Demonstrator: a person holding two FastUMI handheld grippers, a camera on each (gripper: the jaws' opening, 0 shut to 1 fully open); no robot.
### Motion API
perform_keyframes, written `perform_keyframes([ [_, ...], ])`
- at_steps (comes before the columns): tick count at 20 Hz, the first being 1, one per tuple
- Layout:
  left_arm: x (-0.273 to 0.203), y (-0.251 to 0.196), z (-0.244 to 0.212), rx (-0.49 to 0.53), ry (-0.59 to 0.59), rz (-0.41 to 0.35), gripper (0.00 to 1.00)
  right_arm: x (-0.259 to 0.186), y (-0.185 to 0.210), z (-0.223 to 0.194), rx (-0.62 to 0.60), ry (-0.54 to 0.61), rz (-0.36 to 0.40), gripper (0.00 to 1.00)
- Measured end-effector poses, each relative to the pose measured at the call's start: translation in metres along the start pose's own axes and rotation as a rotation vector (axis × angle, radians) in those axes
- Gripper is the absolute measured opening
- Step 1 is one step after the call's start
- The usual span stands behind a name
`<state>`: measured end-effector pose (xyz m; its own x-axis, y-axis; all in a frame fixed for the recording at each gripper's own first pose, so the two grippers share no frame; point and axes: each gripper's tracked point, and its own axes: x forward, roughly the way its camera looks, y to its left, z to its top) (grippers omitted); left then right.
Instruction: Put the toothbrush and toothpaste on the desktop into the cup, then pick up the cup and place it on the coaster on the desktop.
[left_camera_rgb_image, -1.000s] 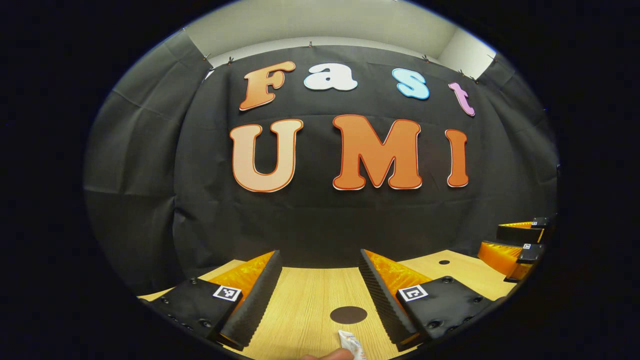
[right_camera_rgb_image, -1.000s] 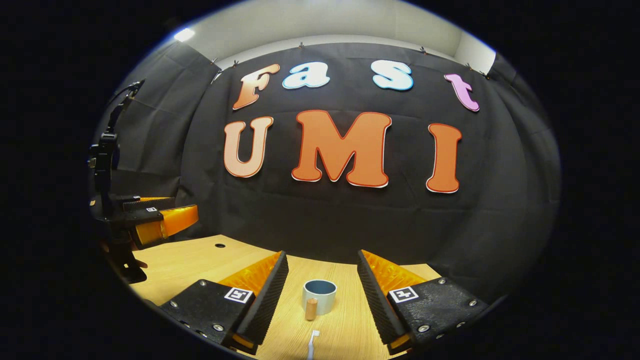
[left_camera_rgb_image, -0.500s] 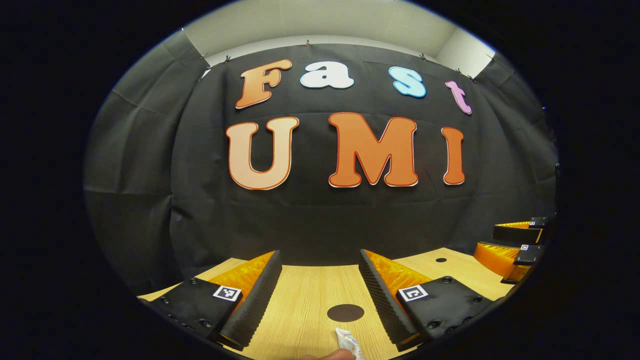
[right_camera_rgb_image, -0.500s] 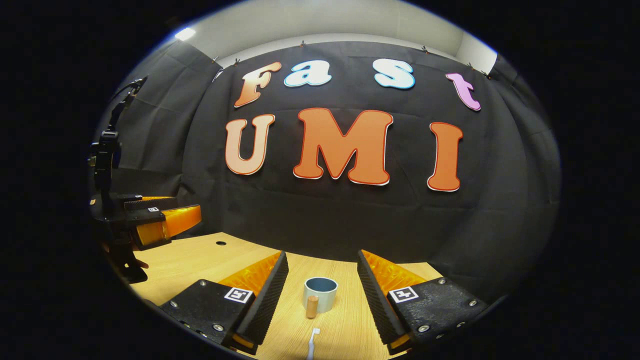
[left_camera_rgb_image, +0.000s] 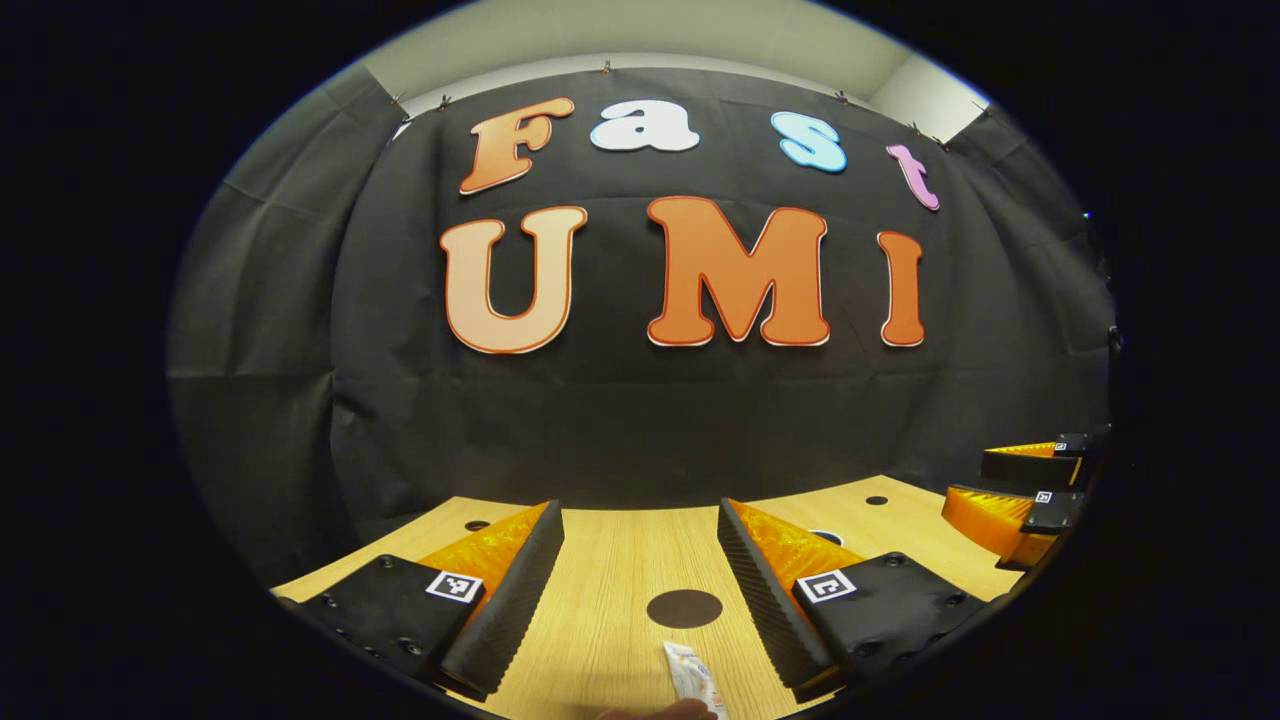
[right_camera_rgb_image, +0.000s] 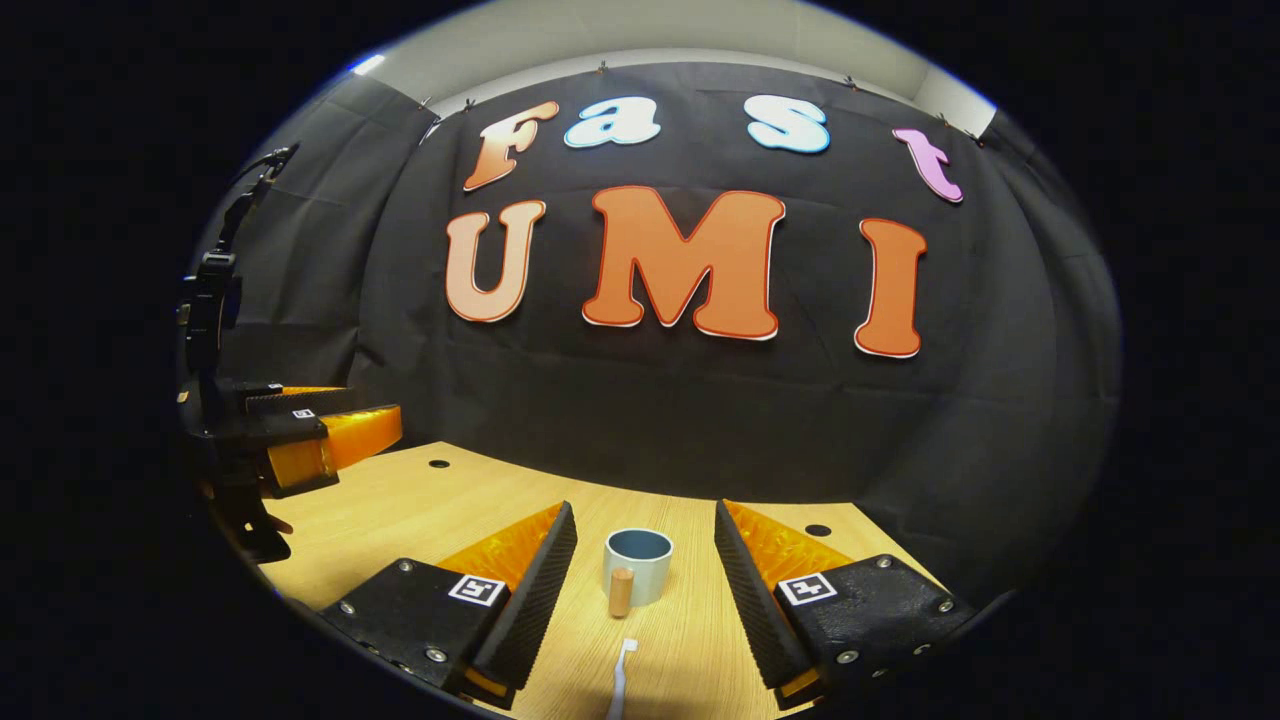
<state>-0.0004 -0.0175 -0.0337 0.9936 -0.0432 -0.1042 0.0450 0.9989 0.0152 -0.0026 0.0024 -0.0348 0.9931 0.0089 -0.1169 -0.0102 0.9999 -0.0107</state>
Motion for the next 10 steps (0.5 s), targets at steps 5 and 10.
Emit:
perform_keyframes([
  [5,0.004,-0.014,-0.023,0.017,0.076,-0.044,0.98,0.004,0.000,-0.027,-0.015,0.082,-0.007,0.84],
  [10,0.003,-0.025,-0.061,0.047,0.179,-0.070,0.98,0.006,0.008,-0.062,-0.004,0.197,0.015,0.84],
])
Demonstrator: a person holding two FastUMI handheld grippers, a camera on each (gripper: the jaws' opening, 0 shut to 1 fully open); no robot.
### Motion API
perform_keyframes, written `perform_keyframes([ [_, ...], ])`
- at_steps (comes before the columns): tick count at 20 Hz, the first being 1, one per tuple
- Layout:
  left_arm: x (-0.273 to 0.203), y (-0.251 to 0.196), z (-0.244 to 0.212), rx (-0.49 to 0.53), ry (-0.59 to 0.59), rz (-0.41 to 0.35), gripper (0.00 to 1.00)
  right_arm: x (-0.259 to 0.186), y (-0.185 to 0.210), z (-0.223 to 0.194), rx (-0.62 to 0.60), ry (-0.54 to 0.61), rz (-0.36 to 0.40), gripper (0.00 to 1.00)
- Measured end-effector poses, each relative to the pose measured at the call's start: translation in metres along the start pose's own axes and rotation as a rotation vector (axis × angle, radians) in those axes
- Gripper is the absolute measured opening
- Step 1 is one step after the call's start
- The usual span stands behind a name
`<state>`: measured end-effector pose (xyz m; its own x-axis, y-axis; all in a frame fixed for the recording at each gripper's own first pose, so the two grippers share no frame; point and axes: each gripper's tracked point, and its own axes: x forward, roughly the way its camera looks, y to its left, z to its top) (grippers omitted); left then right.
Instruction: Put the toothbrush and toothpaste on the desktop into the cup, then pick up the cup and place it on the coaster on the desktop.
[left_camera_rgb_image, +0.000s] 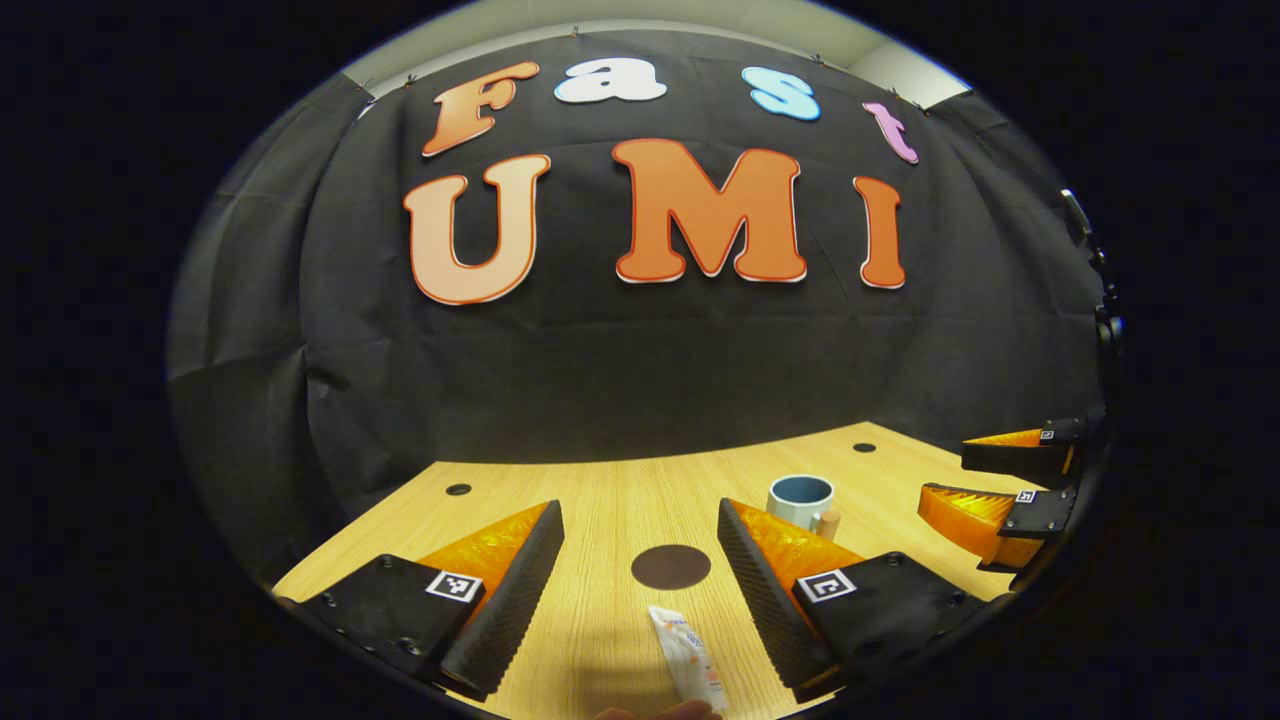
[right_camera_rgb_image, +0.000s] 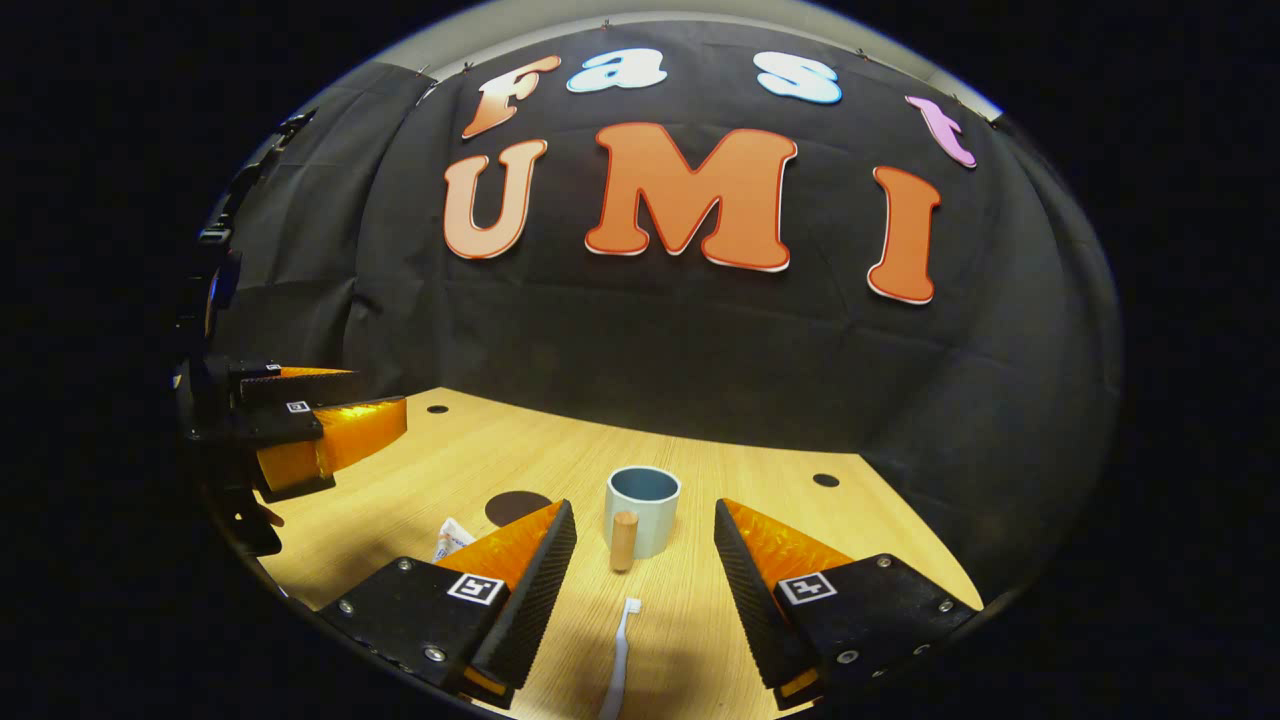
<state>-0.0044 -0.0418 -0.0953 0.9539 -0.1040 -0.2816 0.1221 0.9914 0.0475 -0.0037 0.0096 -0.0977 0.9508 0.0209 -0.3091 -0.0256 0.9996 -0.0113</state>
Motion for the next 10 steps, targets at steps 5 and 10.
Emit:
perform_keyframes([
  [5,0.009,-0.008,-0.043,0.000,0.146,-0.021,0.98,0.010,0.001,-0.032,0.020,0.119,0.011,0.84],
  [10,0.011,-0.010,-0.078,0.000,0.282,-0.016,0.99,0.016,0.000,-0.066,0.025,0.233,-0.004,0.85],
])
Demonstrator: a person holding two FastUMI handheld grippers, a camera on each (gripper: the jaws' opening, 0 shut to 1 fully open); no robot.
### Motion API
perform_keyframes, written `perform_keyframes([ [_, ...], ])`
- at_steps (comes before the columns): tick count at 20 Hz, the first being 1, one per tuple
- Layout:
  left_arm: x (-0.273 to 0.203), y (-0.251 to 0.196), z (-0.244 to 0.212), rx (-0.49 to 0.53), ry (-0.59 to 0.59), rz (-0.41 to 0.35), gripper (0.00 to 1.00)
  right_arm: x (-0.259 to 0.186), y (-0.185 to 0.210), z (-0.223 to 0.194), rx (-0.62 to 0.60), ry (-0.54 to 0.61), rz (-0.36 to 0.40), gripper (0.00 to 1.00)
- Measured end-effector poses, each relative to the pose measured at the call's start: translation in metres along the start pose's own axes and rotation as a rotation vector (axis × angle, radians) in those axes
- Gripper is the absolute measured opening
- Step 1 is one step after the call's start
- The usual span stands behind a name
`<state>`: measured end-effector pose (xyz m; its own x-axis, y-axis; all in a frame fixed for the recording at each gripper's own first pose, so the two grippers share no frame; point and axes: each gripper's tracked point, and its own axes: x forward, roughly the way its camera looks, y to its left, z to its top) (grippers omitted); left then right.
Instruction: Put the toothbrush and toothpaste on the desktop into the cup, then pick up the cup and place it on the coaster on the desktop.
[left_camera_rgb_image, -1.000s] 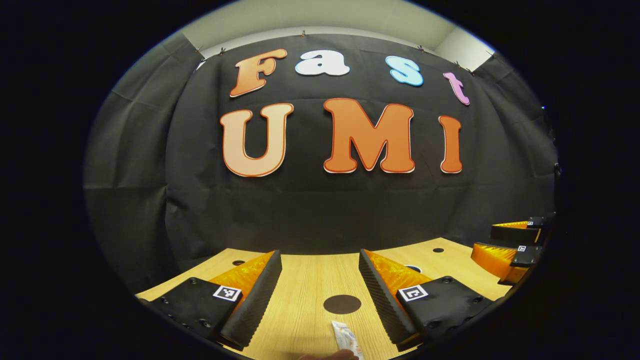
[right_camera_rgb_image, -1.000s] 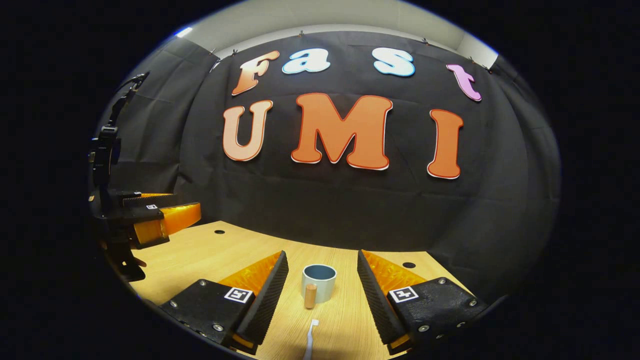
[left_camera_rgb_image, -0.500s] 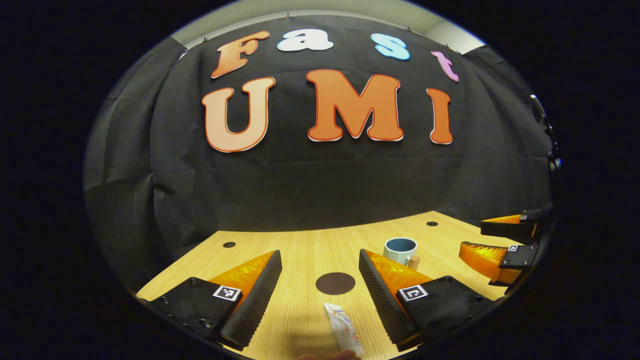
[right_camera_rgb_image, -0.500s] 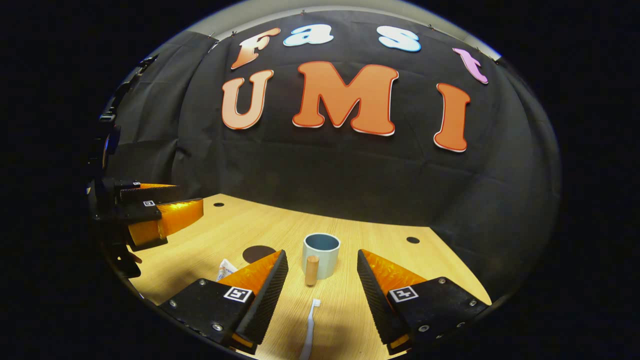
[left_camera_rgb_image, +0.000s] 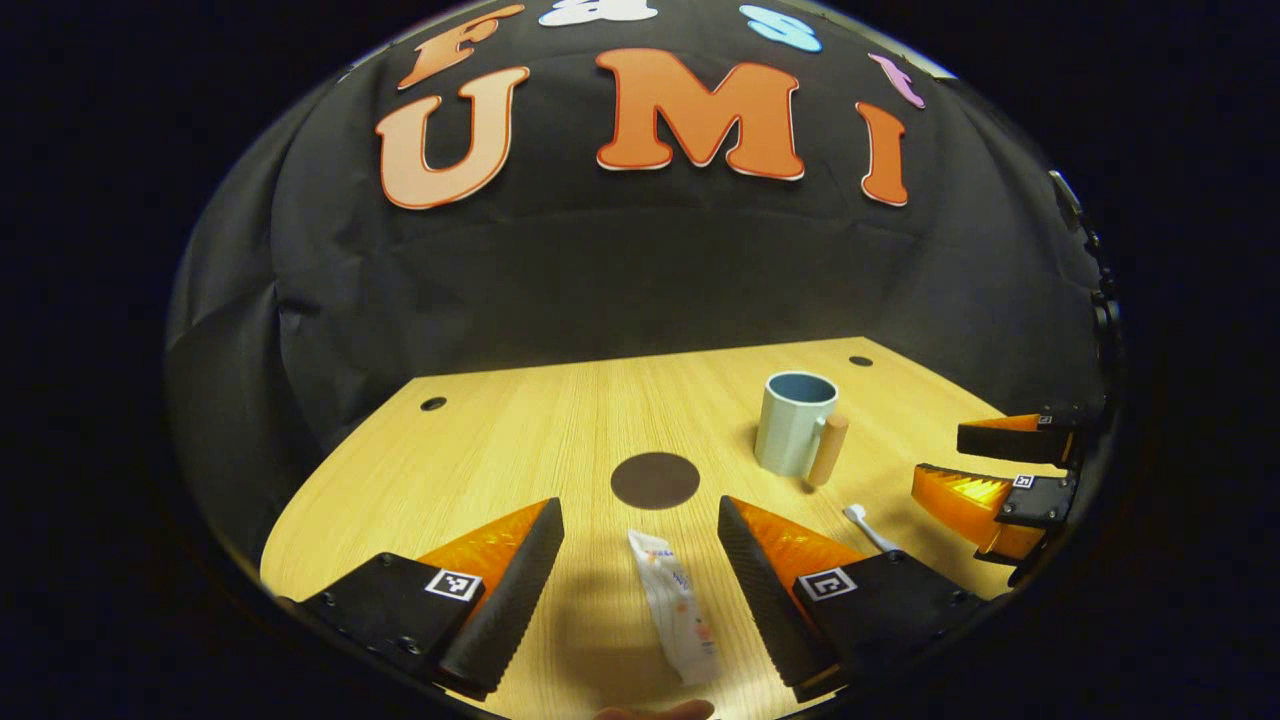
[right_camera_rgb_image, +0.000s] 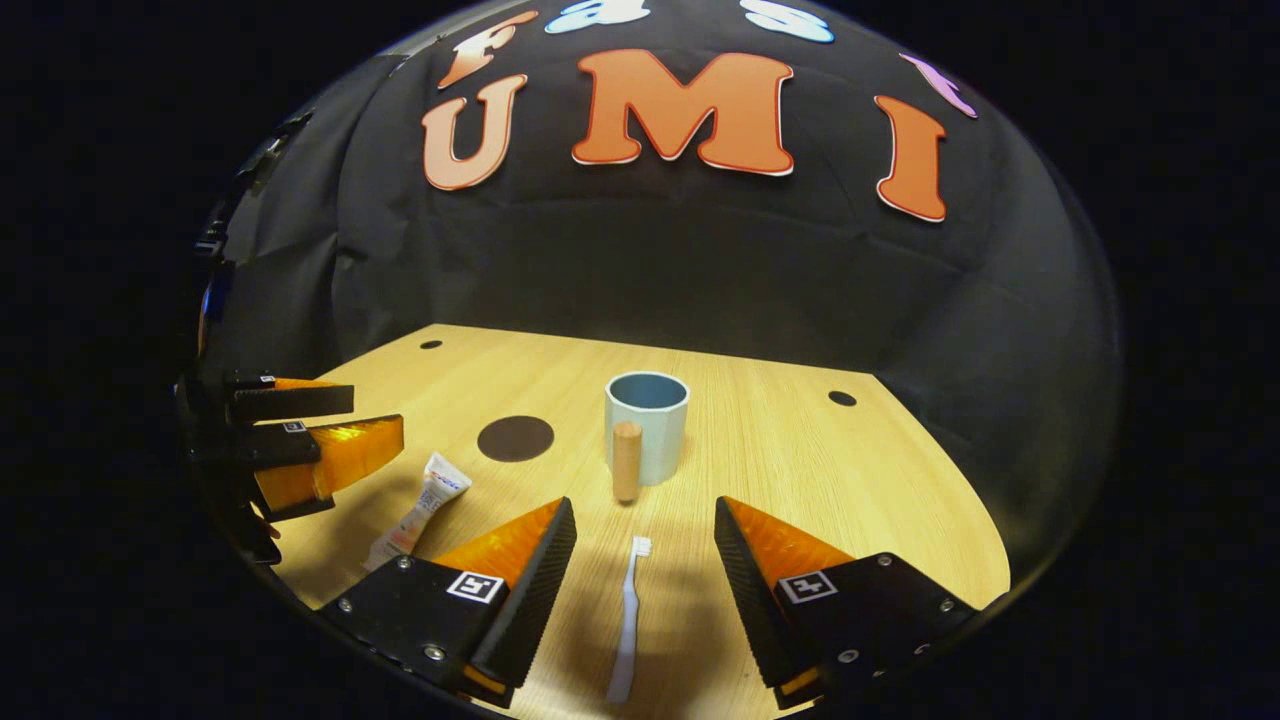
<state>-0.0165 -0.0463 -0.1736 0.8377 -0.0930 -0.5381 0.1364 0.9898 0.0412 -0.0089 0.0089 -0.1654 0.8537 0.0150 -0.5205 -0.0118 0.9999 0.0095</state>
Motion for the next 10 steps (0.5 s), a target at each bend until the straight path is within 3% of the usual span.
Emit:
perform_keyframes([
  [3,0.004,0.001,-0.013,0.007,0.047,0.006,0.99,0.005,0.000,-0.016,0.003,0.070,-0.006,0.84],
  [10,0.016,-0.003,-0.048,-0.031,0.176,-0.014,0.99,0.013,0.001,-0.068,0.062,0.244,-0.008,0.68],
])
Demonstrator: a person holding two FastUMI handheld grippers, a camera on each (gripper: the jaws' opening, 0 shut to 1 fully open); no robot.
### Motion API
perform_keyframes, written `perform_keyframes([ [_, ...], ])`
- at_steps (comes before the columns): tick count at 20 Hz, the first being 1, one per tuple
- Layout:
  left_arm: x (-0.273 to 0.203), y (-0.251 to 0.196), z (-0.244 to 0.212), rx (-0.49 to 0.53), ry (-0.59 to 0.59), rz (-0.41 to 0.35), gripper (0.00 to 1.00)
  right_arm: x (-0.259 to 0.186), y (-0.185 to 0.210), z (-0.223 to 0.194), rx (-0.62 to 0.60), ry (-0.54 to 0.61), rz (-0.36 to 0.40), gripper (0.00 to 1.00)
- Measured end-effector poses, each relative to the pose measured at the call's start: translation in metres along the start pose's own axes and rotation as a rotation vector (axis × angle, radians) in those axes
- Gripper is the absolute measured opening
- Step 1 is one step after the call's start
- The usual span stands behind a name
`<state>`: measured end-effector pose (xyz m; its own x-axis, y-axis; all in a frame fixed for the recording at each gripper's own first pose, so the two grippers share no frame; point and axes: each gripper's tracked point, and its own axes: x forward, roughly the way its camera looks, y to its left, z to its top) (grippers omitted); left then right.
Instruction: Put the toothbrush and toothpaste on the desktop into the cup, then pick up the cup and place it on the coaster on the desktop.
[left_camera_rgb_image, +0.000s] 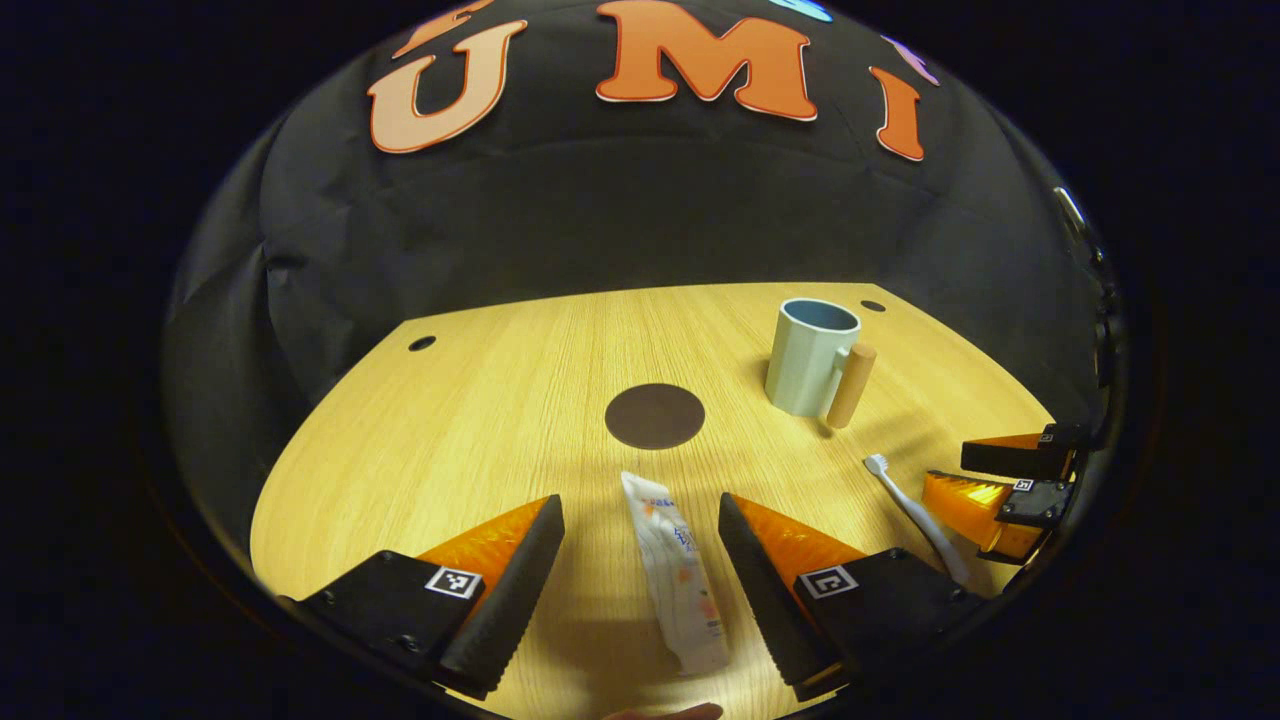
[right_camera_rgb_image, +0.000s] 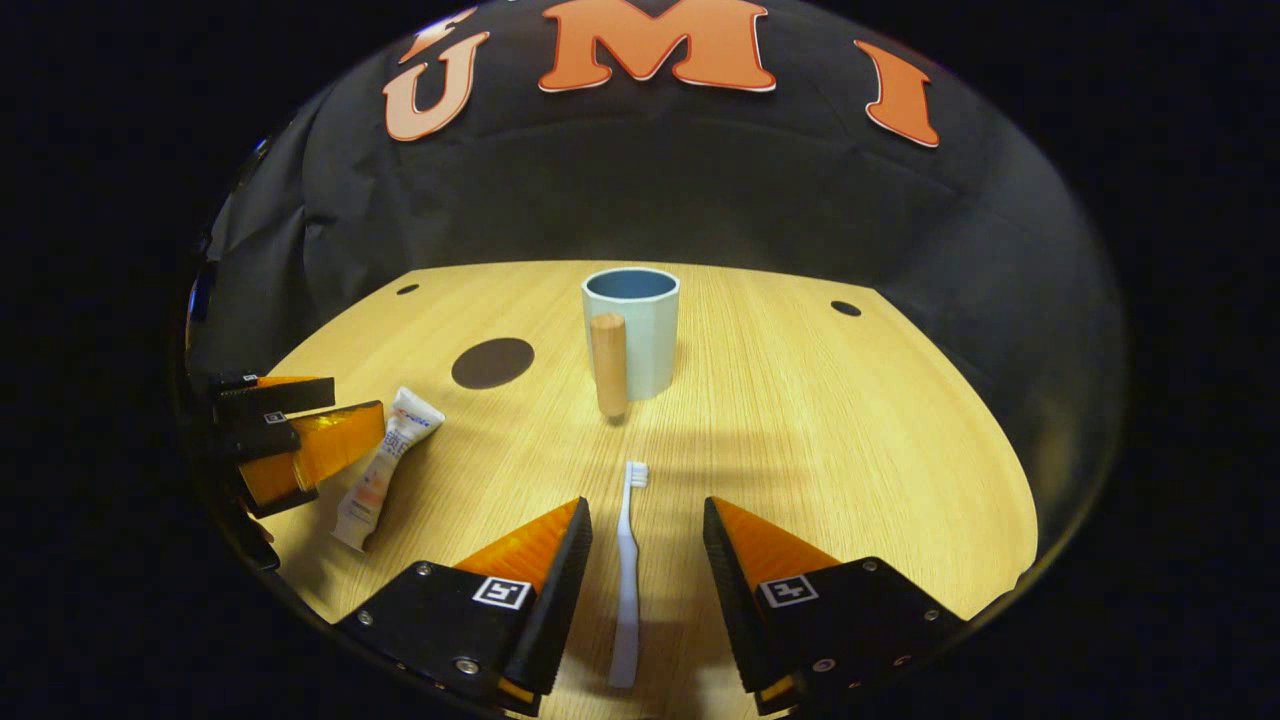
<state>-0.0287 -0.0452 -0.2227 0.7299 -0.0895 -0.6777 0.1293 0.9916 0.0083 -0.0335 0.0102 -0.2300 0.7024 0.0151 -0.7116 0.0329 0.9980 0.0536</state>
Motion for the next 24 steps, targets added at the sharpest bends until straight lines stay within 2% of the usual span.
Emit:
perform_keyframes([
  [8,0.013,0.003,-0.038,-0.030,0.115,-0.029,0.97,0.008,0.011,-0.026,-0.052,0.096,-0.007,0.45],
  [9,0.014,-0.001,-0.041,-0.035,0.128,-0.040,0.94,0.008,0.011,-0.028,-0.055,0.107,-0.014,0.46],
  [12,0.026,-0.011,-0.049,-0.031,0.156,-0.037,0.81,0.007,0.013,-0.029,-0.057,0.123,-0.012,0.39],
  [14,0.031,-0.017,-0.051,-0.011,0.157,-0.047,0.77,0.008,0.021,-0.030,-0.052,0.135,0.011,0.34],
  [15,0.031,-0.016,-0.048,0.006,0.142,-0.045,0.65,0.007,0.021,-0.029,-0.053,0.135,0.015,0.20],
  [16,0.033,-0.017,-0.047,0.018,0.144,-0.055,0.53,0.004,0.021,-0.029,-0.053,0.138,0.021,0.17],
  [18,0.037,-0.011,-0.049,0.007,0.147,-0.033,0.43,0.004,0.022,-0.028,-0.037,0.138,0.028,0.10],
  [19,0.040,-0.012,-0.046,0.005,0.140,-0.039,0.24,0.004,0.022,-0.027,-0.032,0.136,0.028,0.07],
  [24,0.036,-0.010,-0.045,-0.010,0.149,-0.044,0.27,0.007,0.026,-0.018,0.002,0.098,0.041,0.03],
])
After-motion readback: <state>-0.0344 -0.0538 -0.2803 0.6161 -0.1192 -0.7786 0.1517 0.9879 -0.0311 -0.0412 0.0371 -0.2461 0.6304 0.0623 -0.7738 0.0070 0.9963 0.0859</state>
